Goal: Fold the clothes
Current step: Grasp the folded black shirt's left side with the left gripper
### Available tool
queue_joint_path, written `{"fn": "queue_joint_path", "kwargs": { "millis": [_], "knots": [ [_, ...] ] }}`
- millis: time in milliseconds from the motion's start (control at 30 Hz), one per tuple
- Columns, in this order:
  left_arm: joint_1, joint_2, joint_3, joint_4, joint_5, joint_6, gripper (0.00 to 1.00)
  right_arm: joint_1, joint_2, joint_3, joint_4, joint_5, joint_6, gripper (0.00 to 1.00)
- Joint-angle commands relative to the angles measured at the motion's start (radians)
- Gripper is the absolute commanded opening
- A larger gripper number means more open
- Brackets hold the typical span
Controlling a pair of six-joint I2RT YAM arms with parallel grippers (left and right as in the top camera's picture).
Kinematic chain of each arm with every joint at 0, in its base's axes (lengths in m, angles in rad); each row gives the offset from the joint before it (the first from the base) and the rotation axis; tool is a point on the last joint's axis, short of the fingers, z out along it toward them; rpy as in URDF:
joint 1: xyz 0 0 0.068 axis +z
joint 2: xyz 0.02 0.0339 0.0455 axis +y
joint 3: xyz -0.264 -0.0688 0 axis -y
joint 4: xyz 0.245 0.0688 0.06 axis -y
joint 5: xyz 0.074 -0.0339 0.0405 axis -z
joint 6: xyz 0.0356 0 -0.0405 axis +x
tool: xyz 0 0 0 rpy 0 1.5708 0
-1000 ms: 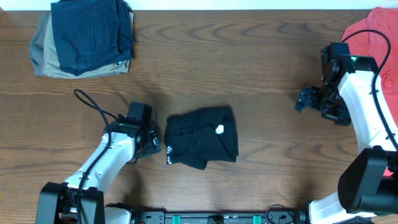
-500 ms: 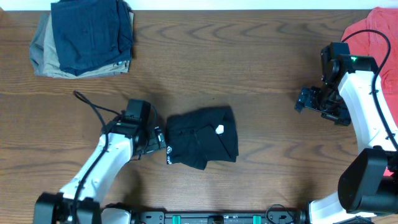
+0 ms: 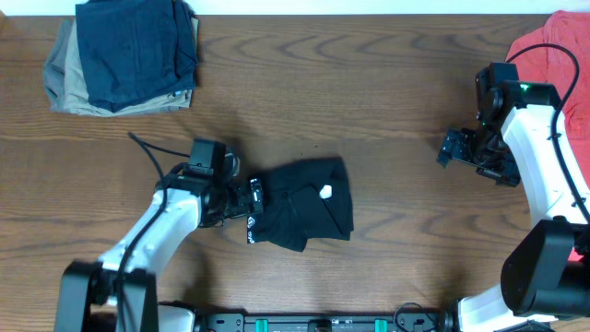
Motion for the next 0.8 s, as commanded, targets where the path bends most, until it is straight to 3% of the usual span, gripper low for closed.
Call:
{"fn": "queue_joint_path", "kwargs": {
  "millis": [0,133,300,367,467,567,633,767],
  "knots": [
    [0.003,0.047,0.016,0.024,0.117,0.043,0.98,0.009,0.005,0.013,0.000,0.010,-0.009,0.99],
    [0.002,0.082,0.016,0.068,0.224,0.047,0.98,0.009,0.005,0.013,0.000,0.011,-0.009,0.99],
    [-0.003,0.088,0.016,0.080,0.261,0.047,1.00,0.009,0.005,0.013,0.000,0.010,-0.009,0.99],
    [-0.006,0.088,0.016,0.085,0.261,0.047,0.95,0.009,0.005,0.013,0.000,0.010,-0.009,0.99],
    [-0.007,0.088,0.016,0.104,0.253,0.046,0.70,0.009,0.005,0.013,0.000,0.011,-0.009,0.99],
    [-0.007,0.088,0.016,0.135,0.220,0.045,0.30,0.009,0.005,0.013,0.000,0.010,-0.009,0.99],
    [-0.007,0.088,0.016,0.138,0.185,0.038,0.10,0.009,0.005,0.013,0.000,0.010,-0.009,0.99],
    [-0.007,0.088,0.027,0.133,0.161,0.041,0.06,0.009,0.005,0.013,0.000,0.011,-0.009,0.99]
  ]
}}
